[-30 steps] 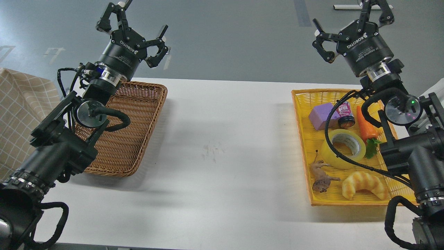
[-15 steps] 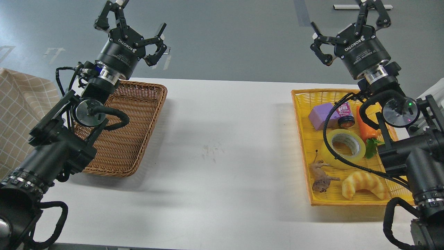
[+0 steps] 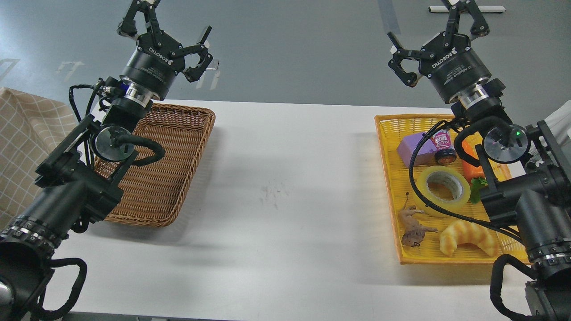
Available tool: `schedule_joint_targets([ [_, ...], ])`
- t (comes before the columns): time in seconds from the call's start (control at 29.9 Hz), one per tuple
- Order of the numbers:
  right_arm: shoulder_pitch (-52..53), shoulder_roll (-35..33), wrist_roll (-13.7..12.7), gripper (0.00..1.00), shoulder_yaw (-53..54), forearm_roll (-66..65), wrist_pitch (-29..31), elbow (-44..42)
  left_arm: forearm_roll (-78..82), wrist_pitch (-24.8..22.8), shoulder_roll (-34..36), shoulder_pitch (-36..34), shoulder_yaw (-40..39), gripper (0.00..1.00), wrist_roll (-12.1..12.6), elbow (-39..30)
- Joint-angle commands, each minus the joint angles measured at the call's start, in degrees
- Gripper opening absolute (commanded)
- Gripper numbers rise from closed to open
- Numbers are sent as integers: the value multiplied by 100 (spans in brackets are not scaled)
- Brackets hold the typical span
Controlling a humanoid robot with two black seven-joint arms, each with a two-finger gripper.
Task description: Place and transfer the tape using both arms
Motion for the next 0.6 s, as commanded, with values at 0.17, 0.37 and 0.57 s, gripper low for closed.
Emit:
schedule_joint_targets([
  [0.17,-12,-4,8,100,-14,0,0,-4,0,0,-6,-27,-7,98,0,-84],
  [0.37,6,-48,17,100,-58,-44,0,-13,9,0,29,-18,1,98,9,-75],
  [0.57,76,-574,8,100,-944,-421,0,110,61,0,47,-18,1,98,9,-75],
])
